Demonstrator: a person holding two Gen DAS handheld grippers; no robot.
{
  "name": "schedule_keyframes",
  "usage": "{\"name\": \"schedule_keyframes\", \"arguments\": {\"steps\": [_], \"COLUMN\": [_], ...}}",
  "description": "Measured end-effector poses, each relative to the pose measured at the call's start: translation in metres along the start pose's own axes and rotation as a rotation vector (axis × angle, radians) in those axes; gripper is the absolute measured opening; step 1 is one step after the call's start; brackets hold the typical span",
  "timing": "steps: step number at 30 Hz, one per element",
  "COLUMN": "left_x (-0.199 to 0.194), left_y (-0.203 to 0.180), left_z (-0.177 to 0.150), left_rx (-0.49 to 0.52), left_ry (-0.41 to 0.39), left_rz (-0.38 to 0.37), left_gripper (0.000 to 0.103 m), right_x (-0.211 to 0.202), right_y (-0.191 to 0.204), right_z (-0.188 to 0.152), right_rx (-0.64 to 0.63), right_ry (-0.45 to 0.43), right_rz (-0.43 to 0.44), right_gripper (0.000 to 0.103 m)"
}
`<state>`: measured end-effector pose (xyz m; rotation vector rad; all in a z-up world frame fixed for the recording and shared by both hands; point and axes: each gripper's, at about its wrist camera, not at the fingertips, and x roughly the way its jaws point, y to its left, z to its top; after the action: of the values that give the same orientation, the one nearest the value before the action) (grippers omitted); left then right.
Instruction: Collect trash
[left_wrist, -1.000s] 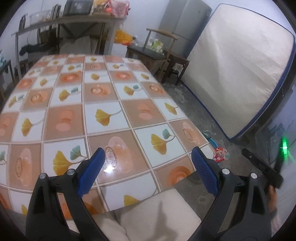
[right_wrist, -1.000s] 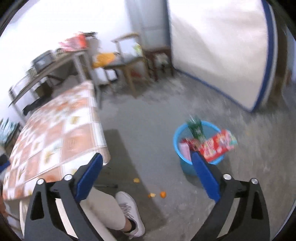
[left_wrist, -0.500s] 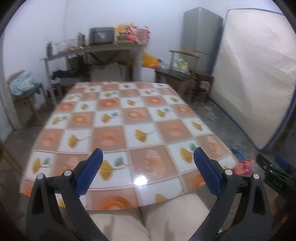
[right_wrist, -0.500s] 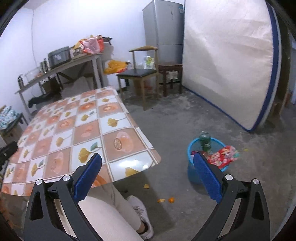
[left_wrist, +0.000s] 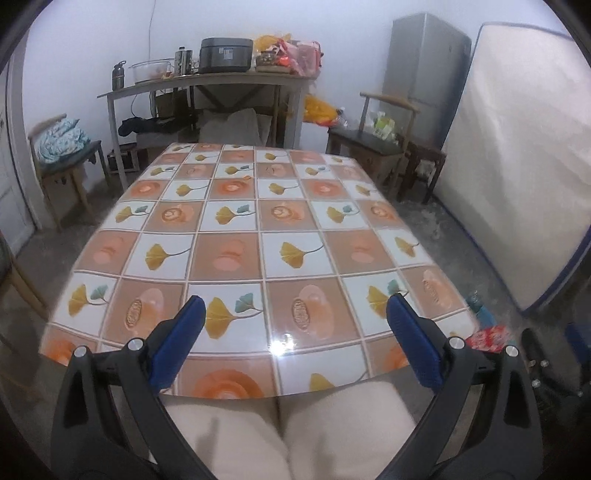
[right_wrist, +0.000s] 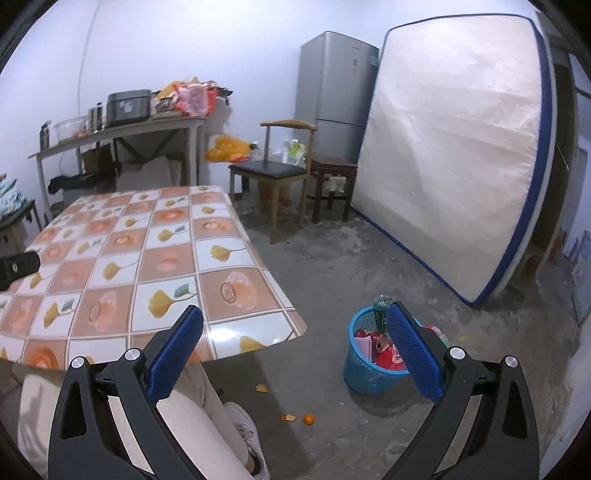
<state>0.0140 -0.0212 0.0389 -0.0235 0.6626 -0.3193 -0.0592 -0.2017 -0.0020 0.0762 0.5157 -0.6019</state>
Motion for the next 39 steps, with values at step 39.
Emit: {"name": "schedule_keyframes", "arguments": {"steps": [39], "left_x": [-0.005], "left_y": [-0.029], "left_z": [-0.023], "left_rx": [0.098], "left_ry": [0.082], "left_rz": [0.076], "left_gripper": [0.095], "right_x": [-0.008], "right_y": [-0.013], "right_z": [0.003], "right_rx": [-0.026], "right_ry": [0.035], "right_rz": [0.028], "right_gripper": [0.096]}}
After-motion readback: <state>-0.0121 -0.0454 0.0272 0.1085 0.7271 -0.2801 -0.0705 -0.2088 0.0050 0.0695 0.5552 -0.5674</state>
